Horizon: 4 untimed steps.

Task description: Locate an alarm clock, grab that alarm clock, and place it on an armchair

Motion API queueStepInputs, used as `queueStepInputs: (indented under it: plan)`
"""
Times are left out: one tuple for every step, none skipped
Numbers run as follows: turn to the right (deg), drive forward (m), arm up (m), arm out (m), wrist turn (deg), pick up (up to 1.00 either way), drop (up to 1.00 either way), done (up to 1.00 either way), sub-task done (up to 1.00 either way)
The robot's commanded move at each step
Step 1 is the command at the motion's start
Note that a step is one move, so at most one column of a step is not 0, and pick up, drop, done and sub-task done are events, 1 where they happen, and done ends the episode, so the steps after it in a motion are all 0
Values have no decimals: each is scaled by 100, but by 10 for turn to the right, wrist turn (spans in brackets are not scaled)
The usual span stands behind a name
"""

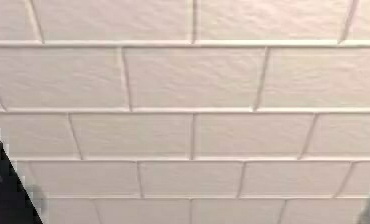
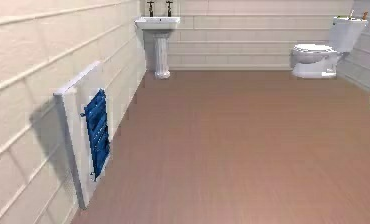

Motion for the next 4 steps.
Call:
queueStepInputs:
  plan:
    - [-450,0,0,0,0,0,0,0,0]
    - [-450,0,0,0,0,0,0,0,0]
    - [-450,0,0,0,0,0,0,0,0]
    - [-360,0,0,0,0,0,0,0,0]
